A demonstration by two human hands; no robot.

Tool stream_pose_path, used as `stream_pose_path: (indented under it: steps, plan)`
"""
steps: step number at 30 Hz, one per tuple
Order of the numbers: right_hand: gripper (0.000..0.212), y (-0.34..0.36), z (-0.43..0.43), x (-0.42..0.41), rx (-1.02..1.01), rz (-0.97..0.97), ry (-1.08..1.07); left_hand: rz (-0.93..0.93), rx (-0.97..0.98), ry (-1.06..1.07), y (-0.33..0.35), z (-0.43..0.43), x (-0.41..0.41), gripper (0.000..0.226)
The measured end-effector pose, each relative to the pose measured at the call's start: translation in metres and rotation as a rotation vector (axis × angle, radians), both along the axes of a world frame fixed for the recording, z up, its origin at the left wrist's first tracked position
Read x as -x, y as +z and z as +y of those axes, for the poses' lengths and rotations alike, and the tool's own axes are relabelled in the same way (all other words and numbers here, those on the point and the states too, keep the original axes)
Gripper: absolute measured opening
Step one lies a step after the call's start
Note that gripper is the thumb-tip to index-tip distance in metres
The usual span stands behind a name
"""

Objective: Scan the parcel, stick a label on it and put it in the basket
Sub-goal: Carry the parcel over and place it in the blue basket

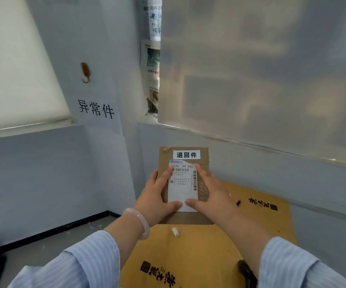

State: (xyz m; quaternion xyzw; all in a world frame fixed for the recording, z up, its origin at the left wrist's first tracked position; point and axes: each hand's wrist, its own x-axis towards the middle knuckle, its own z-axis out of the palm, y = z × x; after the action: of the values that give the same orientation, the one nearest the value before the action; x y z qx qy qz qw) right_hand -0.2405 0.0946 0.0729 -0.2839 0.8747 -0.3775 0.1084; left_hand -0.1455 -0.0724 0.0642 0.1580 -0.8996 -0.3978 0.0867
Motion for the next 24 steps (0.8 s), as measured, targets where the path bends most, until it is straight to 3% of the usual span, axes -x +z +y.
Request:
stream_pose_path:
  steps: [12, 24]
  plan:
    - [0.099, 0.009, -0.139, -0.108, 0.034, 0.056, 0.298, 0.098, -0.032, 0.251, 0.005, -0.111, -0.151, 0.099]
    - [0.100, -0.003, -0.356, -0.359, 0.097, -0.037, 0.638, 0.060, 0.007, 0.637, 0.009, -0.272, -0.443, 0.099]
